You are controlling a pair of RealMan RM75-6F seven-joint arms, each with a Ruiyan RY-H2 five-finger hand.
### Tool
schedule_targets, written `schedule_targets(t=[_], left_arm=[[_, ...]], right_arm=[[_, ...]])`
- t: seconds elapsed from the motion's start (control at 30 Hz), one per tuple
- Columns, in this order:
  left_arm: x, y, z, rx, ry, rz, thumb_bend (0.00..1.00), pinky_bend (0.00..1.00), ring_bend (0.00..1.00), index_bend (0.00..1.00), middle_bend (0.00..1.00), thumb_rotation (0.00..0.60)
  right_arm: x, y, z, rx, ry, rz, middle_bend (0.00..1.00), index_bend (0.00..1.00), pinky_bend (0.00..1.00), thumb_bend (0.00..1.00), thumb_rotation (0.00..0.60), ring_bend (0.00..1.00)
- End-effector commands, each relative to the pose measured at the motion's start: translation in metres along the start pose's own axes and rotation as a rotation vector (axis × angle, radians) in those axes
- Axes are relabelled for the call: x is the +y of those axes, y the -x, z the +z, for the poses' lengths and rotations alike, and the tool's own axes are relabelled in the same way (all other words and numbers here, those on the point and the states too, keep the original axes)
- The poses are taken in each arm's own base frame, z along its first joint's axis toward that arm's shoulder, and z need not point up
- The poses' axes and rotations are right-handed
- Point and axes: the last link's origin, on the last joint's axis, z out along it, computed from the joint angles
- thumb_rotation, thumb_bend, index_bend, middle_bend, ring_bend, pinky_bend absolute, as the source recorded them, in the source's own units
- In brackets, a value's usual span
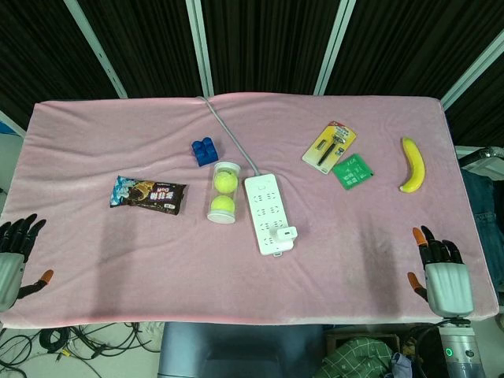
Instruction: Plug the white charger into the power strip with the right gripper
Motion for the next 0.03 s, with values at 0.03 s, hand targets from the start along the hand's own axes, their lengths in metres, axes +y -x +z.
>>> schedule_targets(t=[0.03], left_arm=[[-0.0004, 0.0011, 0.0001, 0.007, 0.001, -0.004, 0.24, 0.01, 0.0, 0.01, 0.0, 0.6]], right_arm=[[0.0029, -0.0007, -0.0005, 0.011, 0.013, 0.012, 0.08, 0.08, 0.2, 0.15, 0.6, 0.25]])
